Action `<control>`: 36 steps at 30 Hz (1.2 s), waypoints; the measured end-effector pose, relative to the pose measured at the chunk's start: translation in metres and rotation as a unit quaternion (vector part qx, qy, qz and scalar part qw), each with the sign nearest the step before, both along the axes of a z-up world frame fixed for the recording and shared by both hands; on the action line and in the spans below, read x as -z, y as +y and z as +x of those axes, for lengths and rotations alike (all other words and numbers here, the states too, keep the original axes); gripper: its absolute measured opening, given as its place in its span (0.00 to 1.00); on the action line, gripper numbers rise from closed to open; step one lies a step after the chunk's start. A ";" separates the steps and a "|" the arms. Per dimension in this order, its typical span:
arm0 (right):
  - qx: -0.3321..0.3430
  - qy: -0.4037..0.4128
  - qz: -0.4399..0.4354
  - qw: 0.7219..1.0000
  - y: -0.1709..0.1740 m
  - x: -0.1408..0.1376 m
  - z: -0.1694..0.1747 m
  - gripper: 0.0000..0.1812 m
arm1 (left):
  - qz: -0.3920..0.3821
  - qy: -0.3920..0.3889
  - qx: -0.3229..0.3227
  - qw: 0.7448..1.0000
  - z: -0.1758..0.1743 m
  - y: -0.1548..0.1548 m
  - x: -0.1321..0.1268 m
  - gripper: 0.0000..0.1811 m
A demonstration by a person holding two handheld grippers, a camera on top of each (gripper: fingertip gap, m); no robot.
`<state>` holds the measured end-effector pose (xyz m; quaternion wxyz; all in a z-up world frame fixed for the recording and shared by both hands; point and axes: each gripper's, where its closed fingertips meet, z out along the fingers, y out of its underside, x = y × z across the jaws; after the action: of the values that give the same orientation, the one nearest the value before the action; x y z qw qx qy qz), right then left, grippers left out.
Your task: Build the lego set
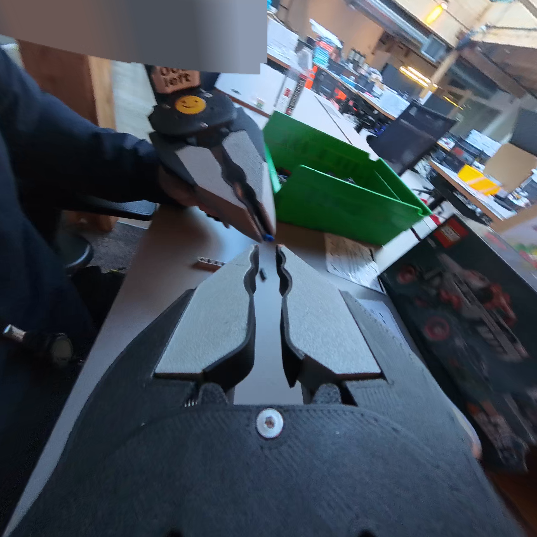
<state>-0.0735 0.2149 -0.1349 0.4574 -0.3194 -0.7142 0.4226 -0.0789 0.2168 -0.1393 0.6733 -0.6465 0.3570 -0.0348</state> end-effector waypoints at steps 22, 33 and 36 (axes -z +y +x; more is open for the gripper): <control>-0.014 -0.022 -0.055 0.998 -0.002 0.004 -0.001 0.01 | -0.014 0.019 0.014 1.000 0.009 -0.001 0.010 0.06; -0.006 -0.017 -0.016 1.000 -0.003 0.007 -0.001 0.01 | -0.008 0.039 0.005 0.999 0.008 -0.001 0.013 0.02; -0.008 -0.006 0.026 1.000 -0.005 0.008 0.001 0.01 | -0.017 0.036 0.013 0.999 0.010 -0.001 0.015 0.01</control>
<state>-0.0724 0.2096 -0.1431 0.4575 -0.3043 -0.7305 0.4055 -0.0687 0.2156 -0.1543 0.6484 -0.6537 0.3893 -0.0262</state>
